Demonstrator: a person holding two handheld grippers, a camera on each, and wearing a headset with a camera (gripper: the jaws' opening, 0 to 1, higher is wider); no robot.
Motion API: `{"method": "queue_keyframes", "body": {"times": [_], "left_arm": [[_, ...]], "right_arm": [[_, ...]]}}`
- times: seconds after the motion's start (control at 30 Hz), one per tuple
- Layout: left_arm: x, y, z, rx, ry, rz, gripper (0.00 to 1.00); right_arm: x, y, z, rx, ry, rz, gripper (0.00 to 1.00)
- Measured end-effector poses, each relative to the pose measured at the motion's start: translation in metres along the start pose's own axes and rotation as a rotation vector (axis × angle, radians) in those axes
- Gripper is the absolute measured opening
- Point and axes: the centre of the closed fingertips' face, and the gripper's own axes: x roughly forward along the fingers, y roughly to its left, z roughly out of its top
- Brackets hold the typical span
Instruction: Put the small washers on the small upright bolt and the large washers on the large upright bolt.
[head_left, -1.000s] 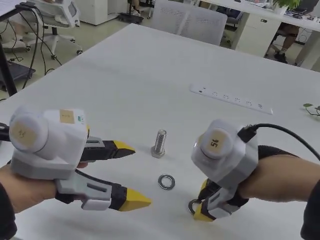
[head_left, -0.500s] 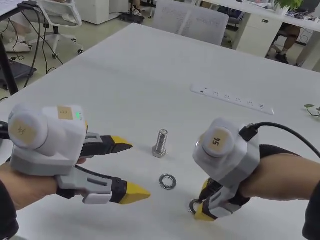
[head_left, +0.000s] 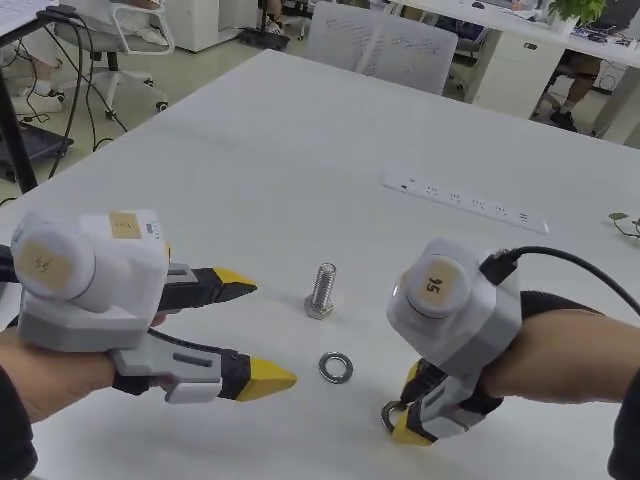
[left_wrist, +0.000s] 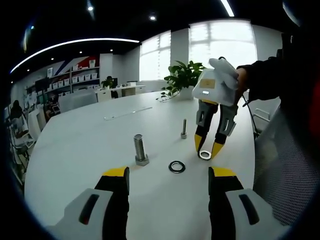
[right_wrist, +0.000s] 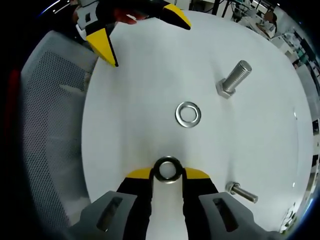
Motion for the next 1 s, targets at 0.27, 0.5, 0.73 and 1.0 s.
{"method": "queue_keyframes", "body": {"times": [0.27, 0.5, 0.73, 1.0], "left_arm": [[-0.001, 0.004, 0.000, -0.006, -0.002, 0.017, 0.63], [-0.001, 0.006, 0.001, -0.009, -0.007, 0.023, 0.63], [0.000, 0.008, 0.002, -0.010, -0.012, 0.029, 0.63], [-0.001, 0.010, 0.003, -0.014, -0.016, 0.039, 0.63]], "right_arm": [[-0.006, -0.001, 0.005, -0.009, -0.005, -0.007, 0.23], [-0.011, -0.004, 0.006, -0.011, -0.005, -0.009, 0.23], [-0.020, -0.005, 0.012, -0.019, -0.007, -0.002, 0.23], [-0.032, -0.011, 0.019, -0.032, -0.013, -0.010, 0.23]]}}
